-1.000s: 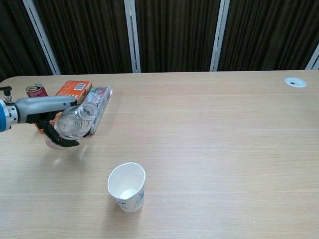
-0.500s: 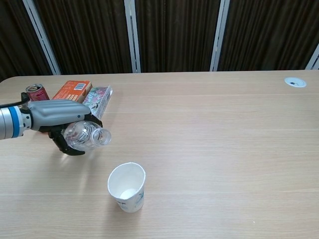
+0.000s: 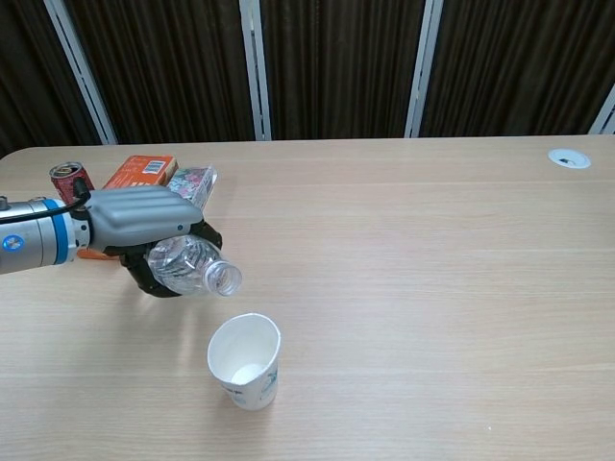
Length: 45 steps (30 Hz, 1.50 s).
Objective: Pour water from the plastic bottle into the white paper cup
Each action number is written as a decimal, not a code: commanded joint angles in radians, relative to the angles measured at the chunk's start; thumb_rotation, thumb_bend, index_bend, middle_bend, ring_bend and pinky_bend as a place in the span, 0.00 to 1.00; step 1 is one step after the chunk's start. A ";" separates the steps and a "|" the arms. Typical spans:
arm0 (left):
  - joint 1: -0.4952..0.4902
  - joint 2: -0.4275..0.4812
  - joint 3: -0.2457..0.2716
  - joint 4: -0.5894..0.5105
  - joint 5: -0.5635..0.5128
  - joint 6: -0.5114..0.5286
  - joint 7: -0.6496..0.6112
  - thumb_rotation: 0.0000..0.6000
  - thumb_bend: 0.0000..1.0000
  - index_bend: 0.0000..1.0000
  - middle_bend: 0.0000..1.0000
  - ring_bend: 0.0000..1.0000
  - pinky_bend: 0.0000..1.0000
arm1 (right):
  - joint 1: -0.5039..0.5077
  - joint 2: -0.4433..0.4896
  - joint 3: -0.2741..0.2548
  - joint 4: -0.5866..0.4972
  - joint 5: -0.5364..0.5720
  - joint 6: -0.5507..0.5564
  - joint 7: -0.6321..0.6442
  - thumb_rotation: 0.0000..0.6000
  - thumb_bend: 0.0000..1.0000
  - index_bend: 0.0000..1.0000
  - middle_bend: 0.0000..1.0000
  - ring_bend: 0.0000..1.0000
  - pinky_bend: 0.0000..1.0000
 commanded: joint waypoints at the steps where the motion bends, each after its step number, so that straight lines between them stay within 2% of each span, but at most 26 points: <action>1: -0.001 0.002 -0.002 -0.003 -0.001 0.007 0.021 1.00 0.50 0.50 0.45 0.37 0.40 | 0.001 0.000 0.000 0.001 0.001 -0.002 0.000 1.00 0.00 0.00 0.00 0.00 0.00; 14: 0.003 -0.005 0.006 0.017 0.026 0.058 0.095 1.00 0.50 0.50 0.45 0.37 0.40 | 0.003 -0.002 -0.001 0.005 0.002 -0.006 -0.003 1.00 0.00 0.00 0.00 0.00 0.00; 45: 0.007 -0.041 0.032 0.088 0.124 0.167 0.163 1.00 0.50 0.50 0.45 0.37 0.40 | 0.005 -0.007 -0.005 0.000 0.006 -0.010 -0.022 1.00 0.00 0.00 0.00 0.00 0.00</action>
